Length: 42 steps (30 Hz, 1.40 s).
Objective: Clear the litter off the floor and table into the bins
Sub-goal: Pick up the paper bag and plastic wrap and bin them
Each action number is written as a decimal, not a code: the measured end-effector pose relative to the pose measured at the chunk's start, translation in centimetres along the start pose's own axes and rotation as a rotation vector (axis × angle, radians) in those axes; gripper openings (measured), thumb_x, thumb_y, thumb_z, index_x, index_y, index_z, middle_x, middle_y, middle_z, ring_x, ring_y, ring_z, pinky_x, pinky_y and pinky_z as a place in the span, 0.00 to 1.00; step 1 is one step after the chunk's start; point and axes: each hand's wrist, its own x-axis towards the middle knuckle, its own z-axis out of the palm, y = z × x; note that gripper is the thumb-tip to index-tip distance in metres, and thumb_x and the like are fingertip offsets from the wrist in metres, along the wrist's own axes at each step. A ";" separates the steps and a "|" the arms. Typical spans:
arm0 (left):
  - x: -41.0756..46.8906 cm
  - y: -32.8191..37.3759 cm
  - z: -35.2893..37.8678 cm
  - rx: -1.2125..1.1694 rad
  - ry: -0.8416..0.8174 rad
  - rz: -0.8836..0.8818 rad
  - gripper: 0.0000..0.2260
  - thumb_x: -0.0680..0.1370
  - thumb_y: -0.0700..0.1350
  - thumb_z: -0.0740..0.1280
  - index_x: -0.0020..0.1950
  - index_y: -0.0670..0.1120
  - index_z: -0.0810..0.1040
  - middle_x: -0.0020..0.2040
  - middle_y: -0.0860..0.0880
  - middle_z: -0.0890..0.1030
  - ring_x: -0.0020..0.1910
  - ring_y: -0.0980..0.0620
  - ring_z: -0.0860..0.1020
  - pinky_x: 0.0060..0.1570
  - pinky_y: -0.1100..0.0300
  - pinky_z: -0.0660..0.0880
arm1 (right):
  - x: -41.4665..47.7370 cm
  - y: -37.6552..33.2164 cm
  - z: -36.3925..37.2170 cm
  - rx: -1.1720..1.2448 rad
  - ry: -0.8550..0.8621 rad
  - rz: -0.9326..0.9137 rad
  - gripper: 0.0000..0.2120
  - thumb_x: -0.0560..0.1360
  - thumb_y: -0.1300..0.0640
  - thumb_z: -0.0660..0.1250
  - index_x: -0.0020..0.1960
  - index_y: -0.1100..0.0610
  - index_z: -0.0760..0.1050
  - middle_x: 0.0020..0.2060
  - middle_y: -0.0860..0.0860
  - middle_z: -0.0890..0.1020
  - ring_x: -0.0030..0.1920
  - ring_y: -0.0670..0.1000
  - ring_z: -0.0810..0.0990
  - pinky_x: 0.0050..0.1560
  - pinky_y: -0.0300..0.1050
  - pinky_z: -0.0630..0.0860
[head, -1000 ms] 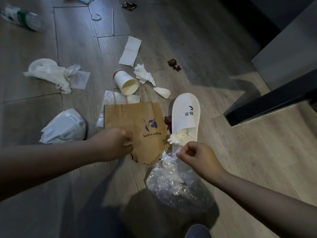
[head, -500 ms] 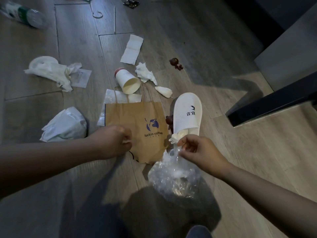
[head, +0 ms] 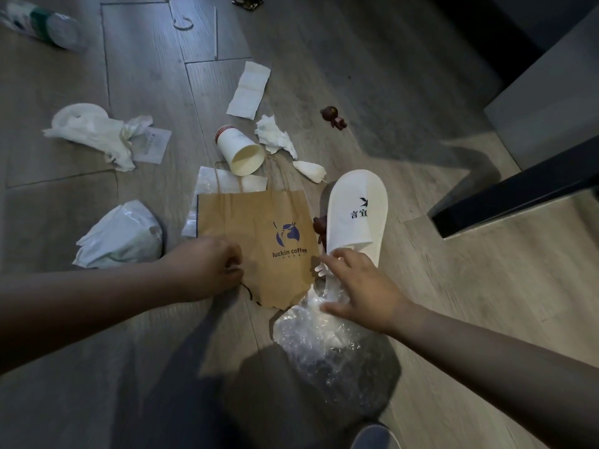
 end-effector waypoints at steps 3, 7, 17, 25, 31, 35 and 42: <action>0.0 0.0 0.1 0.001 -0.010 -0.017 0.10 0.78 0.54 0.64 0.54 0.52 0.78 0.49 0.54 0.78 0.46 0.57 0.77 0.49 0.59 0.78 | -0.1 0.3 0.2 -0.047 0.000 -0.002 0.39 0.70 0.39 0.70 0.75 0.47 0.56 0.65 0.48 0.65 0.62 0.50 0.68 0.59 0.45 0.74; 0.1 0.0 0.2 -0.001 -0.035 -0.016 0.11 0.78 0.54 0.64 0.55 0.51 0.78 0.51 0.53 0.79 0.48 0.56 0.78 0.51 0.57 0.78 | -1.1 0.2 0.7 -0.010 -0.031 0.052 0.29 0.72 0.44 0.69 0.70 0.48 0.65 0.61 0.48 0.70 0.55 0.51 0.76 0.51 0.44 0.74; 0.5 0.4 0.0 0.028 -0.027 0.018 0.09 0.78 0.53 0.64 0.51 0.50 0.78 0.49 0.52 0.79 0.47 0.54 0.77 0.50 0.56 0.77 | -3.8 1.3 -4.0 0.786 0.164 0.236 0.11 0.70 0.56 0.74 0.51 0.47 0.79 0.45 0.45 0.82 0.41 0.39 0.82 0.36 0.34 0.78; 0.7 0.8 -0.3 0.000 0.002 0.044 0.07 0.77 0.52 0.66 0.48 0.49 0.78 0.46 0.52 0.78 0.45 0.54 0.76 0.49 0.55 0.77 | -1.9 3.1 -6.8 0.669 0.569 0.460 0.29 0.71 0.52 0.73 0.69 0.53 0.69 0.58 0.53 0.79 0.53 0.51 0.80 0.53 0.49 0.79; 0.3 0.5 -0.5 0.040 -0.014 0.013 0.09 0.77 0.54 0.65 0.51 0.50 0.77 0.49 0.53 0.78 0.47 0.55 0.77 0.50 0.56 0.78 | 0.8 3.4 -4.3 0.637 0.341 0.447 0.54 0.65 0.35 0.73 0.78 0.48 0.45 0.76 0.53 0.58 0.74 0.55 0.62 0.72 0.52 0.61; 0.1 0.0 -0.3 0.035 -0.014 -0.008 0.10 0.77 0.55 0.65 0.53 0.51 0.78 0.49 0.54 0.78 0.46 0.57 0.78 0.48 0.58 0.79 | 2.4 2.6 -2.8 0.539 0.266 0.481 0.62 0.57 0.28 0.72 0.78 0.49 0.44 0.75 0.54 0.58 0.75 0.58 0.58 0.72 0.60 0.61; 0.5 -0.9 0.3 0.041 -0.017 0.002 0.08 0.77 0.56 0.65 0.52 0.54 0.77 0.48 0.55 0.78 0.44 0.59 0.78 0.46 0.62 0.78 | 3.9 2.6 -1.6 0.432 0.238 0.528 0.68 0.48 0.19 0.66 0.74 0.39 0.30 0.77 0.50 0.35 0.77 0.61 0.38 0.73 0.65 0.51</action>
